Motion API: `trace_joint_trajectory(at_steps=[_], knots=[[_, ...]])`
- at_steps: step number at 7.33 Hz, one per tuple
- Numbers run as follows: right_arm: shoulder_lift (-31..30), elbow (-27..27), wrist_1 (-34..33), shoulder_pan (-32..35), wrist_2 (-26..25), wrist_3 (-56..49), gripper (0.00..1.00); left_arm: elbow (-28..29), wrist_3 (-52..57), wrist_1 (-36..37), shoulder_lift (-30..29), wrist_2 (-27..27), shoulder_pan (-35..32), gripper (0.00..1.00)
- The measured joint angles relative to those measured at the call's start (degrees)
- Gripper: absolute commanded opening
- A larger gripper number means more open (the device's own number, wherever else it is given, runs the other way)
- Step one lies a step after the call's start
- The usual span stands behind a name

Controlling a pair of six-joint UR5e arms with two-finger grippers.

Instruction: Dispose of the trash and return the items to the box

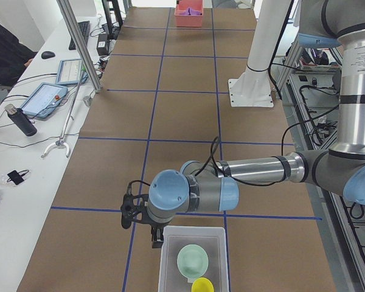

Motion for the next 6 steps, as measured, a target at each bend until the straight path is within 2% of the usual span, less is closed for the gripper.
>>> trace_joint_trajectory(at_steps=[1,3,5,6], knots=[[0.11,-0.36,0.07,-0.33,-0.34,-0.1,1.0,-4.4,-0.48,0.84,-0.56,0.37,1.92,0.98],[0.64,-1.29,0.19,-1.04,-0.88,-0.41,1.0,-9.46,-3.84,0.63,-1.78,5.56,9.39,0.98],[0.75,-3.44,0.17,-1.42,-1.35,-0.44,1.0,-8.67,-5.11,0.16,-1.15,8.61,12.9,0.98],[0.47,-4.26,0.17,-1.48,-3.33,-0.67,1.0,-8.1,-5.1,-0.44,0.27,8.74,13.26,0.98]])
